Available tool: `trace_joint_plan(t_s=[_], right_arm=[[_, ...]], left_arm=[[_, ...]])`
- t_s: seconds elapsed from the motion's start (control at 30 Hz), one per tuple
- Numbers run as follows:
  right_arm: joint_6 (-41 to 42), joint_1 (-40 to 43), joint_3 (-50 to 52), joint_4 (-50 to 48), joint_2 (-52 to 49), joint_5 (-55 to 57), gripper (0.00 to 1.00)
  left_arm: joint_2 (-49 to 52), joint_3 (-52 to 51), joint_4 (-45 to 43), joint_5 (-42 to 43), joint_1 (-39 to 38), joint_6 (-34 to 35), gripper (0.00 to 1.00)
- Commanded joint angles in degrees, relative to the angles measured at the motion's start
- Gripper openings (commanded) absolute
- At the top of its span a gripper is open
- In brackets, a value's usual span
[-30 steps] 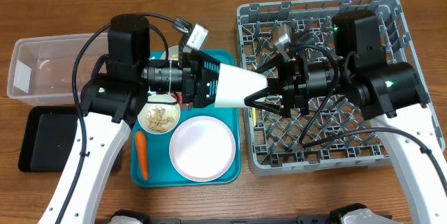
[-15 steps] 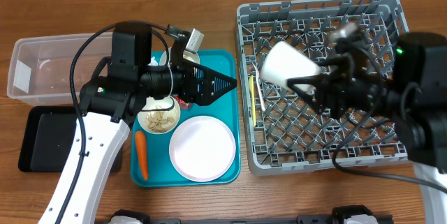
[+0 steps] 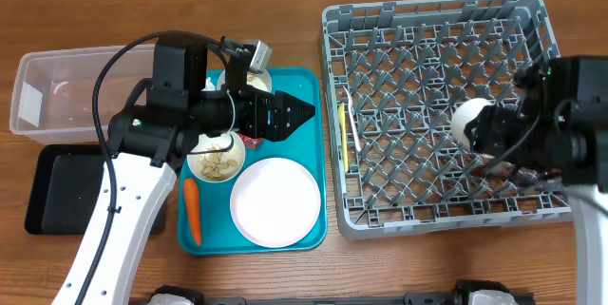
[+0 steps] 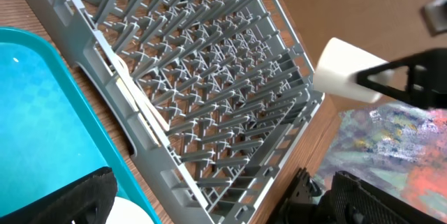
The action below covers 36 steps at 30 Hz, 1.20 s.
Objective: Sort waste into correct bins and load items into the dishwasher rack
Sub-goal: 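Place the white cup upside down in the rack's right side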
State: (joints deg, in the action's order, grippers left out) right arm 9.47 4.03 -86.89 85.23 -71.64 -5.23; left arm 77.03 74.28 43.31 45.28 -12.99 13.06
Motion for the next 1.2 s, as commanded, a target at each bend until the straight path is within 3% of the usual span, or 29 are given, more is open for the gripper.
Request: trace_joint_plan(t_s=[0.0, 0.2, 0.57, 0.73, 0.87, 1.17], right_arm=[[4.33, 1.31, -0.50, 0.68, -4.17, 5.18, 0.42], [4.31, 1.31, -0.09, 4.92, -11.65, 5.22, 0.41], [7.87, 3.89, 7.02, 0.39, -16.52, 9.44, 0.43], [8.13, 6.97, 8.22, -0.46, -16.90, 7.58, 0.49], [6.40, 7.78, 8.20, -1.27, -16.90, 5.33, 0.68], [4.02, 7.78, 8.13, -2.23, -16.90, 2.12, 0.77]], left_arm=[[-0.22, 0.74, 0.02, -0.92, 0.33, -1.53, 1.00], [-0.22, 0.74, 0.61, -0.92, 0.33, -1.53, 1.00], [-0.22, 0.74, 0.61, -0.92, 0.33, -1.53, 1.00], [-0.22, 0.74, 0.61, -0.92, 0.33, -1.53, 1.00], [-0.22, 0.74, 0.61, -0.92, 0.33, -1.53, 1.00], [-0.22, 0.74, 0.90, -0.92, 0.33, -1.53, 1.00]])
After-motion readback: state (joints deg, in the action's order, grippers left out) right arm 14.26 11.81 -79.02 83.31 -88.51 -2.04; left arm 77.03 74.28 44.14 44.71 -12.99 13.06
